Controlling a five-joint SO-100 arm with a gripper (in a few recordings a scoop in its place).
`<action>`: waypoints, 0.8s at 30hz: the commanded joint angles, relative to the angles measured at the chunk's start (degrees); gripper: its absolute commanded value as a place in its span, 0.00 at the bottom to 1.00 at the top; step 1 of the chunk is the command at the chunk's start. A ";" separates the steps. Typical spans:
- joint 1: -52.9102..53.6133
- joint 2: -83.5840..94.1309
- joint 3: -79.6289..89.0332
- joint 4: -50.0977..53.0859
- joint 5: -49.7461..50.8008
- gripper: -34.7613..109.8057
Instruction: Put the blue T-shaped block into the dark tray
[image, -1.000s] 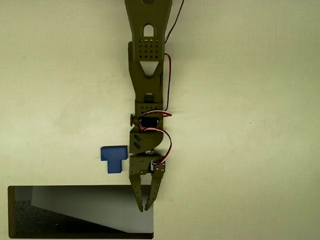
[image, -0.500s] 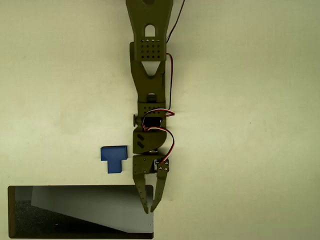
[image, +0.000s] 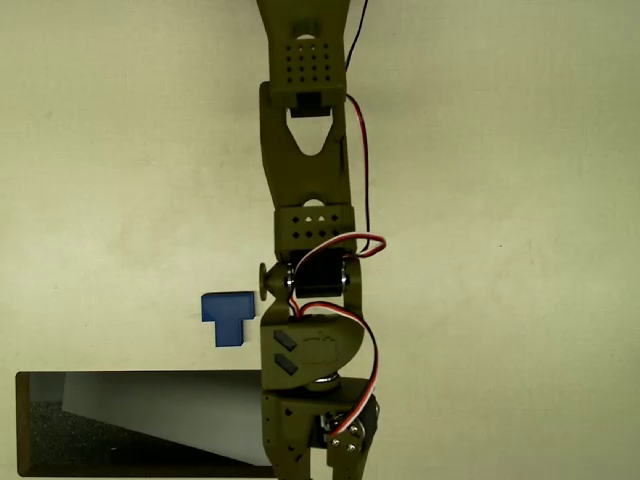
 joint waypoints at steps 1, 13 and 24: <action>-0.53 8.35 -4.57 39.99 -0.88 0.24; 3.60 12.30 29.62 61.52 -15.03 0.24; 12.92 2.46 23.73 52.21 -31.99 0.24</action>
